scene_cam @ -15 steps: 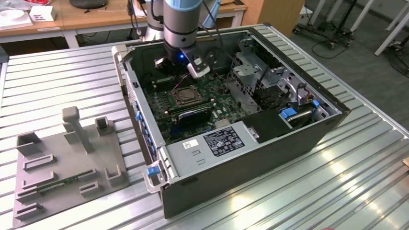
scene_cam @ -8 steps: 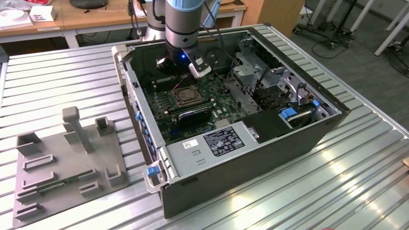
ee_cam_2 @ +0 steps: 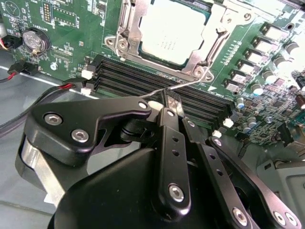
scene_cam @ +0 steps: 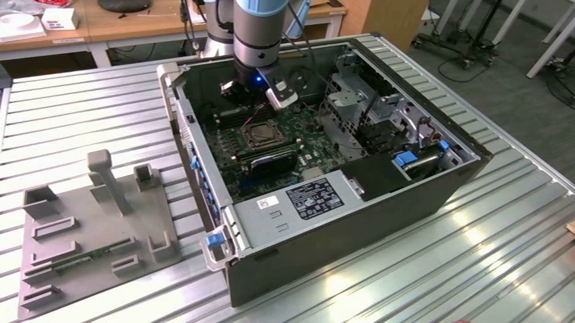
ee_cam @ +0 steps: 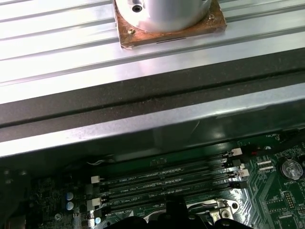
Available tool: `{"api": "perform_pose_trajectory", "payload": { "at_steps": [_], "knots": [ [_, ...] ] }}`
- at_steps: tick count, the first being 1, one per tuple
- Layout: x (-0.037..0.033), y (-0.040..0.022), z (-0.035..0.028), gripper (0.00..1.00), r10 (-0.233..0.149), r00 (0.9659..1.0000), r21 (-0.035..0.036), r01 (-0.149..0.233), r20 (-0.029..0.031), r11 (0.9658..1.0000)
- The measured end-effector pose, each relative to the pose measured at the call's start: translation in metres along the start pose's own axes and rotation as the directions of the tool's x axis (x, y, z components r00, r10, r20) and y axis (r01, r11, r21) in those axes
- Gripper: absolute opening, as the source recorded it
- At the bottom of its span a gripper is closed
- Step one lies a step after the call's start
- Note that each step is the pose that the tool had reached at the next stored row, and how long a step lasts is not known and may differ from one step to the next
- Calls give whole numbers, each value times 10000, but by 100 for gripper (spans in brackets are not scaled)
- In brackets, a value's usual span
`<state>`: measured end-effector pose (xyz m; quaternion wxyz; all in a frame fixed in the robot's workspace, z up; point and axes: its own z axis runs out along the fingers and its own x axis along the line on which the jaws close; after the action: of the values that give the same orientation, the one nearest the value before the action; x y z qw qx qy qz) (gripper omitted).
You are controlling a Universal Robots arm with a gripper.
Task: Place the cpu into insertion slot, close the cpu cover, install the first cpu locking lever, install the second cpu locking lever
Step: 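Install the first cpu locking lever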
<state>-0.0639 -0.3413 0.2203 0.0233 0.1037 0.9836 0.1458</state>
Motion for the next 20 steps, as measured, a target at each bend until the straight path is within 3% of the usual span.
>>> {"api": "perform_pose_trajectory", "payload": {
  "at_steps": [20],
  "knots": [
    [-36, 55, 25, 10, 0, 10000, -1, 0, -1, 10000]
  ]
}}
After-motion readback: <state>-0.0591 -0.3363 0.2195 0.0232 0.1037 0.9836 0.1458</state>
